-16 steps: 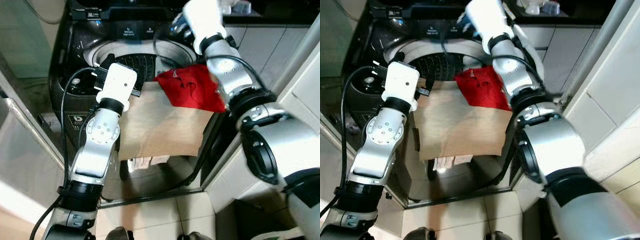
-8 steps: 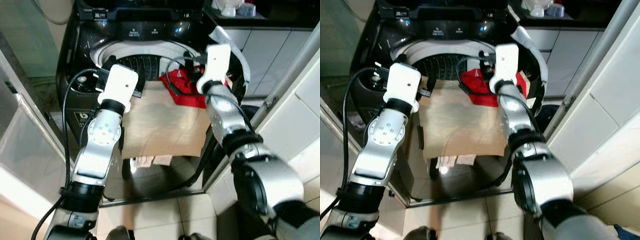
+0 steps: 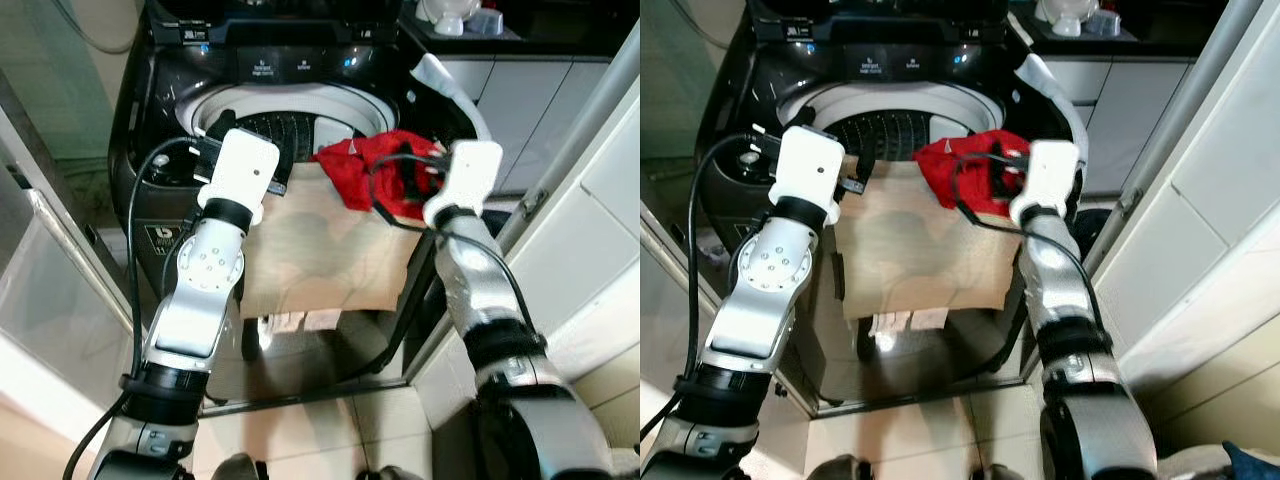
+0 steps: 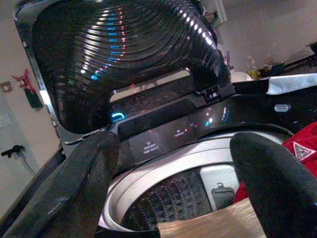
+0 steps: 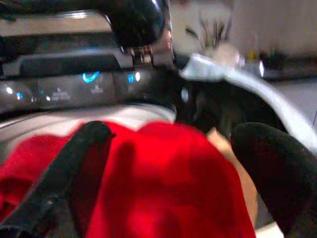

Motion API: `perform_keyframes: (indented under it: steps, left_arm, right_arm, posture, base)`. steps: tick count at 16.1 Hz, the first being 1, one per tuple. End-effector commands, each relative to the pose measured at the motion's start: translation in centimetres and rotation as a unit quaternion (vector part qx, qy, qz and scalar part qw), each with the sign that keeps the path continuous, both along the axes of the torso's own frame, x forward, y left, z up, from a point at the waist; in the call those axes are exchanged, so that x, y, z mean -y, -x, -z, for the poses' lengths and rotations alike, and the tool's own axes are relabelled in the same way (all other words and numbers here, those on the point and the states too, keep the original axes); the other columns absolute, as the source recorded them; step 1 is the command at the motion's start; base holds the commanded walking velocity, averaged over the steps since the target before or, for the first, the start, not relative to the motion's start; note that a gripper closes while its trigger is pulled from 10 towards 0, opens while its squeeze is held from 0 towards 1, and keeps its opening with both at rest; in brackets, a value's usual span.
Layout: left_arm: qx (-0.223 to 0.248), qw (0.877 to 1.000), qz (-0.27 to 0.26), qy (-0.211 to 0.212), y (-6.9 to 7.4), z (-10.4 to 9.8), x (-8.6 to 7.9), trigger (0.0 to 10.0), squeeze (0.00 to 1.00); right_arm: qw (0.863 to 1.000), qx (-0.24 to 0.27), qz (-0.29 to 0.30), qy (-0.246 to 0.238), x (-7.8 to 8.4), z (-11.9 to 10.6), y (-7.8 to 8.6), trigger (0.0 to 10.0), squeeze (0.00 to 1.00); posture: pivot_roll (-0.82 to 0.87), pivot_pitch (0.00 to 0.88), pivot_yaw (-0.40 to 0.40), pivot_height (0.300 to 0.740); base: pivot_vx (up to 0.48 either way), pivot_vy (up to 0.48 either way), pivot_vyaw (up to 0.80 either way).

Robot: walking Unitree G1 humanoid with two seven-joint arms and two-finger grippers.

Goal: Clothes washing

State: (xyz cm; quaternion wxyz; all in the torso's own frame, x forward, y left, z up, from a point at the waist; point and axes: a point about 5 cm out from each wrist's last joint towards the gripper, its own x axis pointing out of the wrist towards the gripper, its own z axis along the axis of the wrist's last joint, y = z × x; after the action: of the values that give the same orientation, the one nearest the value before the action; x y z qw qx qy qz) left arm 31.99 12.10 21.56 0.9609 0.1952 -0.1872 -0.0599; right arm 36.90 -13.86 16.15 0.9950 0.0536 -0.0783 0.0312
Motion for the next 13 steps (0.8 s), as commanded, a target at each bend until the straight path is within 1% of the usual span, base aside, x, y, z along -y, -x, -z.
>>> perform_keyframes:
  steps: [1, 2, 3, 4, 5, 7, 8, 11, 12, 13]
  left_arm:
    - [0.001, 1.0, 0.009, -0.001, 0.0, -0.1, 0.3, 10.0, 0.0]
    - [0.001, 1.0, 0.009, 0.0, 0.0, -0.1, 0.3, 10.0, 0.0]
    - [0.001, 1.0, 0.008, 0.0, 0.0, -0.1, 0.3, 10.0, 0.0]
    - [0.001, 1.0, 0.008, 0.001, 0.0, -0.1, 0.3, 10.0, 0.0]
    - [0.002, 1.0, 0.007, 0.001, -0.1, -0.1, 0.3, 10.0, 0.0]
    - [0.004, 1.0, 0.002, 0.001, -0.1, -0.2, 0.2, 10.0, 0.0]
    - [0.005, 1.0, 0.0, 0.002, 0.0, -0.3, 0.1, 10.0, 0.0]
    - [0.003, 1.0, -0.004, 0.002, 0.1, -0.2, -0.1, 10.0, 0.0]
    - [0.003, 1.0, -0.004, 0.002, 0.1, -0.2, -0.1, 10.0, 0.0]
    - [0.003, 1.0, -0.004, 0.002, 0.2, -0.2, -0.1, 10.0, 0.0]
  right_arm:
    - [1.0, -0.021, -0.015, -0.008, 0.0, 0.3, 0.1, 10.0, 1.0]
    - [0.999, -0.042, -0.024, 0.002, -0.1, 1.0, 0.3, 10.0, 0.65]
    - [0.998, -0.057, -0.032, 0.015, -0.3, 1.7, 0.2, 10.0, 0.0]
    - [0.997, -0.066, -0.039, 0.03, -0.4, 2.0, 0.1, 10.0, 0.0]
    - [0.993, -0.098, -0.054, 0.038, -0.8, 3.0, 0.0, 10.0, 0.0]
    - [0.987, -0.144, -0.066, 0.038, -0.8, 3.9, -0.1, 10.0, 0.0]
    - [0.985, -0.154, -0.064, 0.039, -0.8, 3.9, -0.3, 10.0, 0.0]
    - [0.982, -0.167, -0.055, 0.065, -0.8, 3.2, -1.7, 10.0, 0.0]
    - [0.982, -0.162, -0.05, 0.082, -0.8, 2.4, -2.3, 10.0, 0.0]
    - [0.982, -0.145, -0.048, 0.108, -1.0, 0.9, -3.0, 10.0, 0.0]
  posture:
    - [-0.02, 0.0, -0.048, 0.74]
    - [-0.02, 0.0, -0.048, 0.74]
    - [-0.02, 0.0, -0.046, 0.74]
    - [-0.02, 0.0, -0.045, 0.74]
    - [-0.02, 0.0, -0.047, 0.74]
    - [-0.01, 0.0, -0.05, 0.74]
    - [0.01, 0.0, -0.057, 0.74]
    - [0.02, 0.0, -0.056, 0.74]
    - [0.03, 0.0, -0.058, 0.74]
    - [0.04, 0.0, -0.063, 0.74]
  base:
    - [0.0, 0.0, 0.0]
    - [0.0, 0.0, 0.0]
    - [0.0, 0.0, 0.0]
    - [0.0, 0.0, 0.0]
    - [0.0, 0.0, 0.0]
    - [0.0, 0.0, 0.0]
    - [0.0, 0.0, 0.0]
    - [0.0, 0.0, 0.0]
    - [0.0, 0.0, 0.0]
    - [0.0, 0.0, 0.0]
